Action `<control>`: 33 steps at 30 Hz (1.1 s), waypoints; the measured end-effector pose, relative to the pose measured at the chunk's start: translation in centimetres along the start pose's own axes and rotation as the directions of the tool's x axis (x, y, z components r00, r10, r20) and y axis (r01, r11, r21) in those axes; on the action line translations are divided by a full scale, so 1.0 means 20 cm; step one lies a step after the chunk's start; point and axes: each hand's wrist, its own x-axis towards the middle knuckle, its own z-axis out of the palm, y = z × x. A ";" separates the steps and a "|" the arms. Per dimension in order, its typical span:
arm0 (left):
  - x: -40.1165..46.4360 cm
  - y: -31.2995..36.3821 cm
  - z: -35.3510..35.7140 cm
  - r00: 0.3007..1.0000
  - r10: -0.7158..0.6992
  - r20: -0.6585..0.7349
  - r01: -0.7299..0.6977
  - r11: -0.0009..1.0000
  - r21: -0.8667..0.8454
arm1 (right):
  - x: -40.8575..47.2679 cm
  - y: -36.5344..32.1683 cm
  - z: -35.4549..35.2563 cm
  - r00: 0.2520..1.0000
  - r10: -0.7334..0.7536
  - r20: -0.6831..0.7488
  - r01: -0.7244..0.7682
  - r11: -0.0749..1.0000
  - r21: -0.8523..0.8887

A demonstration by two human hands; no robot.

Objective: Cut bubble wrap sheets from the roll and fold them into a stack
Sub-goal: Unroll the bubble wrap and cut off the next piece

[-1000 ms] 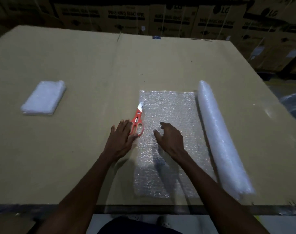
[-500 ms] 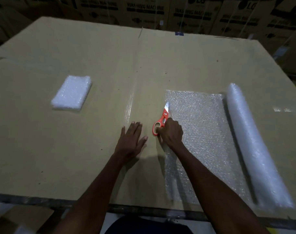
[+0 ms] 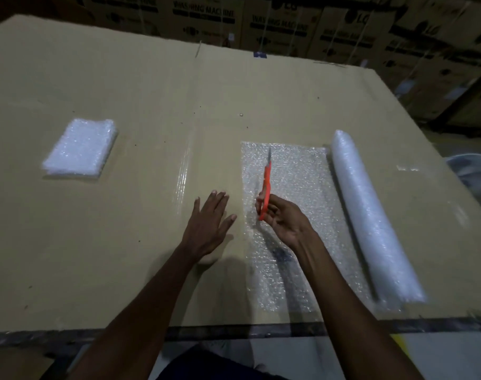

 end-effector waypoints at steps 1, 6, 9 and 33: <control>0.00 0.03 0.01 1.000 0.020 0.001 -0.020 1.000 0.000 | -0.03 0.01 -0.03 1.000 -0.022 0.001 0.022 1.000 -0.014; -0.06 0.24 0.08 0.993 0.113 0.013 -0.113 0.993 -0.019 | -0.21 0.04 -0.25 0.992 -0.112 -0.056 0.107 0.991 -0.075; -0.13 0.37 0.13 0.985 0.172 0.033 -0.172 0.985 0.003 | -0.35 0.10 -0.40 0.988 -0.121 -0.097 0.110 0.988 -0.108; -0.37 0.76 0.26 0.974 0.054 0.222 -0.077 0.993 0.094 | -1.36 0.64 -1.03 0.976 0.029 -0.217 -0.093 0.953 -0.289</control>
